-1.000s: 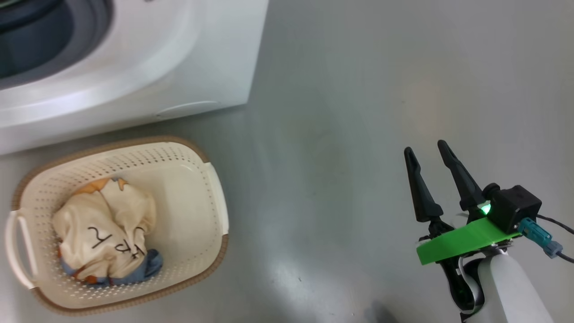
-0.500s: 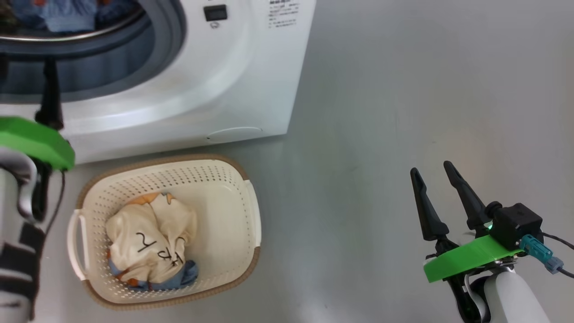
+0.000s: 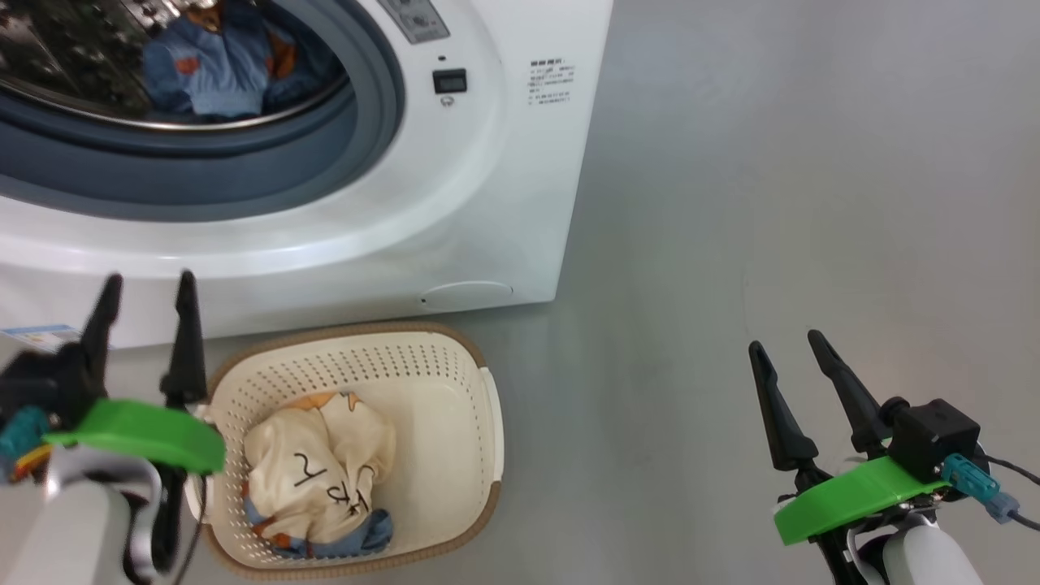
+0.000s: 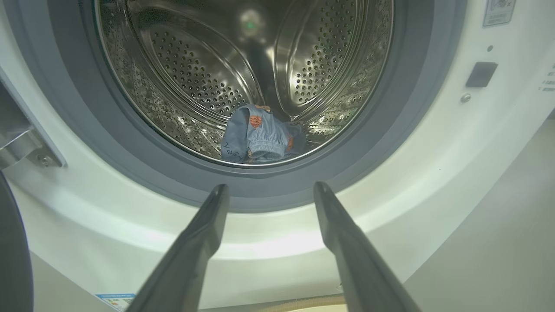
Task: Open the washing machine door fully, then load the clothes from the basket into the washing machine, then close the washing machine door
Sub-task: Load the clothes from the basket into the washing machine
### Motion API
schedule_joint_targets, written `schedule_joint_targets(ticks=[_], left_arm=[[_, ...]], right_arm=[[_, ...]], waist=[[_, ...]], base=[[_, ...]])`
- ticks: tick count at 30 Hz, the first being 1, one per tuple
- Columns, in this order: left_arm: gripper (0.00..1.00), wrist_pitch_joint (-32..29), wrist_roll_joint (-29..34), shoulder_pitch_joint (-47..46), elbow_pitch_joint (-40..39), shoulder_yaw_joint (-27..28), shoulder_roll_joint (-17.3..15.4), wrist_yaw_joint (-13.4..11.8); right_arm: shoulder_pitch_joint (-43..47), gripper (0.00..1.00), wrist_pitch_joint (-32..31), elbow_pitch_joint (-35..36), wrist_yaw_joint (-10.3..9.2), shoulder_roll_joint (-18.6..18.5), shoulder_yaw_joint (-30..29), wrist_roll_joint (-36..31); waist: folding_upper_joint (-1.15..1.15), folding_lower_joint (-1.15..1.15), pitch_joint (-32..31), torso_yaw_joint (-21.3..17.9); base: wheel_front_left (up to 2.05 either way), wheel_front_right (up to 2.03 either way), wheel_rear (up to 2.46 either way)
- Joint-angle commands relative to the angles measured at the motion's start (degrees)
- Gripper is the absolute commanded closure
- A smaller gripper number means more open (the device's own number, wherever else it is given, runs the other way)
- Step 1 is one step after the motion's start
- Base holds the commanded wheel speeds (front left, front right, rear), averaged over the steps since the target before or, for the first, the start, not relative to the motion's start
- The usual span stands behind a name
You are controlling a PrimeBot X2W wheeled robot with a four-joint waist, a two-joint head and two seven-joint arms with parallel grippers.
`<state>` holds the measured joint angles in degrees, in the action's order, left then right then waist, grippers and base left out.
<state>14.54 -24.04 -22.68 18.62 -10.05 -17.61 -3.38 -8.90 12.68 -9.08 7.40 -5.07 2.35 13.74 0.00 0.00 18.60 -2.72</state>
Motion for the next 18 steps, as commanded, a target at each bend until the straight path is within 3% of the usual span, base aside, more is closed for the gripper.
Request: schedule_joint_targets(ticks=[1,9,18], left_arm=[[0.00,-0.1,-0.8,1.0,-2.2,2.2,-1.8,-0.6],[0.00,-0.9,-1.9,11.0,-9.6,1.4,-0.1,-2.6],[0.00,-0.4,-2.2,18.3,-12.6,0.4,1.7,-3.8]], right_arm=[[0.9,0.00,-0.1,1.3,0.09,0.0,1.0,-0.3],[3.0,0.00,-0.4,1.2,0.09,0.6,0.3,-0.4],[5.6,0.00,-0.8,1.5,0.09,1.3,-0.2,-0.6]], waist=[[0.00,0.00,-2.0,0.8],[0.00,0.00,-6.9,1.3],[0.00,0.00,-11.6,1.8]], base=[[0.00,0.00,0.00],[0.00,0.00,0.00],[0.00,0.00,0.00]])
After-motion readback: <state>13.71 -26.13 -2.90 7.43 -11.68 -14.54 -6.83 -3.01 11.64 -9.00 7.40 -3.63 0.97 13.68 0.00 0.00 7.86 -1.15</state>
